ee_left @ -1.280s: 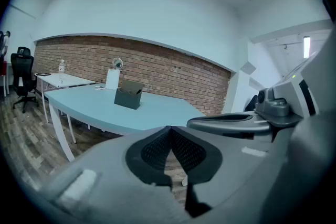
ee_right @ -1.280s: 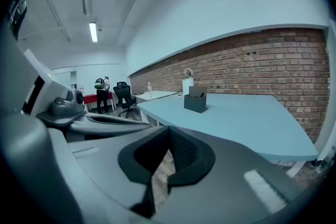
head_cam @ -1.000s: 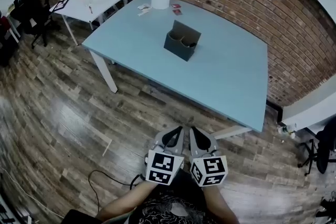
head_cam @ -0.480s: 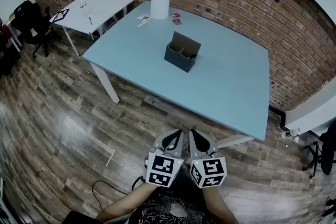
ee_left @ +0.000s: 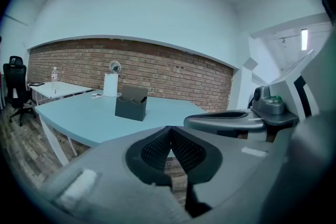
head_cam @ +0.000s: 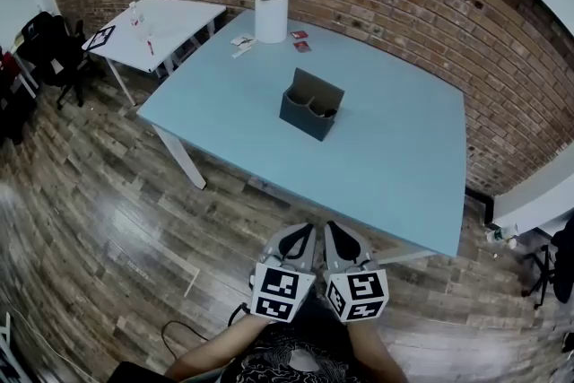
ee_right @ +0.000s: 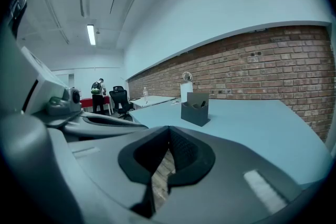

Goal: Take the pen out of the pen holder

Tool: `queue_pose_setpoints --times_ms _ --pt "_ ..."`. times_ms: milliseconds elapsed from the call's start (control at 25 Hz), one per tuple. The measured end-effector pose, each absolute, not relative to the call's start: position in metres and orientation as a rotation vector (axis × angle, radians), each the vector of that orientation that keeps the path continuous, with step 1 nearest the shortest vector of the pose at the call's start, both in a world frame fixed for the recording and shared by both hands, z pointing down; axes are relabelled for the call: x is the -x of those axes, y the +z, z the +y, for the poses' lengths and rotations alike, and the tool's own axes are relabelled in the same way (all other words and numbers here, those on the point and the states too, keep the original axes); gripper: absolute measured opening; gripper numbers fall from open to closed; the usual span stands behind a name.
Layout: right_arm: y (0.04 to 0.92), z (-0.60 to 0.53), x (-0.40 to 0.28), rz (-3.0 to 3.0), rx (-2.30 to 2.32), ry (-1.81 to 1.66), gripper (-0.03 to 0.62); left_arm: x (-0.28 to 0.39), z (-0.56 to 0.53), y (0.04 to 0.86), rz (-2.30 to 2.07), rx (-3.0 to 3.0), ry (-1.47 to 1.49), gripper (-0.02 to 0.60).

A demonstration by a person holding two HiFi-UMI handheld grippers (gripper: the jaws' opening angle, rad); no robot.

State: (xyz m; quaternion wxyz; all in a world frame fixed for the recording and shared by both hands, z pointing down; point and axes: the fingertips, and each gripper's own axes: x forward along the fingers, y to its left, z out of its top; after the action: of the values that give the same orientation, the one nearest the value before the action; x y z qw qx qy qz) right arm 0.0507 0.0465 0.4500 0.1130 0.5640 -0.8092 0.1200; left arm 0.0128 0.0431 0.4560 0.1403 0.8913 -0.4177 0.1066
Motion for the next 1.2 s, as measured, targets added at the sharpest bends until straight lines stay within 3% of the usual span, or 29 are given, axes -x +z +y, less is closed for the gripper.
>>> queue_pose_setpoints --times_ms 1200 --pt "0.447 -0.104 -0.088 -2.392 -1.651 0.366 0.005 -0.044 -0.1 0.457 -1.25 -2.548 0.347 0.005"
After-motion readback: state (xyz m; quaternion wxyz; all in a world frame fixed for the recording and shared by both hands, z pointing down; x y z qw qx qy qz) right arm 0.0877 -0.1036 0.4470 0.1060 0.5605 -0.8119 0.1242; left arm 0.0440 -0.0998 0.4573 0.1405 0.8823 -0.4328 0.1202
